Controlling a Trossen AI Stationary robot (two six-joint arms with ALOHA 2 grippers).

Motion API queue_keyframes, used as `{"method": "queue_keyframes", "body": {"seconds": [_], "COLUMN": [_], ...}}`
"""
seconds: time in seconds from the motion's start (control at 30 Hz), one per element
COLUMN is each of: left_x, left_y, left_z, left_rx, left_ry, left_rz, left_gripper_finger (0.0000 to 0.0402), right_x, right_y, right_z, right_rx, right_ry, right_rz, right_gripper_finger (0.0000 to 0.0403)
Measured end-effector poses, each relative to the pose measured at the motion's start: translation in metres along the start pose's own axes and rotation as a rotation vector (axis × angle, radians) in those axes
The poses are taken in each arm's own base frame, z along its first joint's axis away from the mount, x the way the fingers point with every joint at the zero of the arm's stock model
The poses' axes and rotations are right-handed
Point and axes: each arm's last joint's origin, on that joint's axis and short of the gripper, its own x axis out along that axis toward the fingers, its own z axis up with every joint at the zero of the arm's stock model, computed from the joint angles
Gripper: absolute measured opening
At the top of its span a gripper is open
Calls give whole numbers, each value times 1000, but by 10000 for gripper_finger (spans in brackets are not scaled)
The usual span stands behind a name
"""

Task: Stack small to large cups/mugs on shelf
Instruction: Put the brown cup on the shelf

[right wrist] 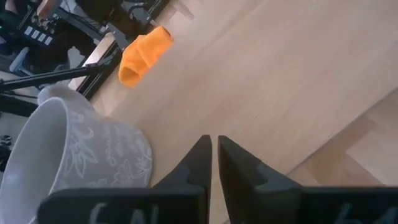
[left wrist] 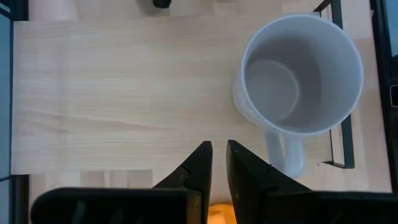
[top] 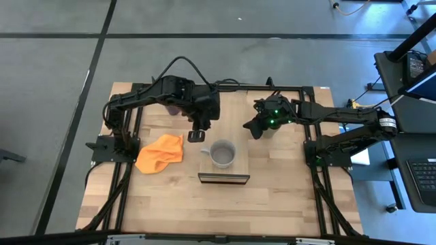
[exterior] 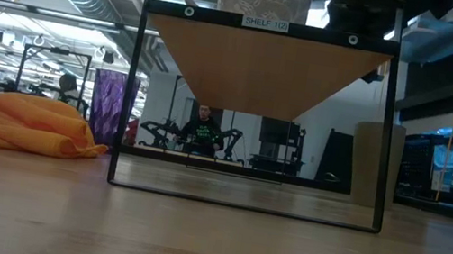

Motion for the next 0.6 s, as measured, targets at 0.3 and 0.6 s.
{"method": "queue_keyframes", "body": {"seconds": [0.3, 0.6], "left_x": [-7, -20], "left_y": [-2, -2], "left_z": [-2, -5], "left_rx": [-12, -21], "left_ry": [-19, -66], "left_rz": [13, 38], "left_gripper_finger": [41, 41], "right_x": [-29, -62], "right_y": [44, 74], "right_z": [34, 62], "right_rx": [-339, -437], "right_ry": [-161, -326], "right_rz": [372, 483], "right_gripper_finger": [30, 28]}}
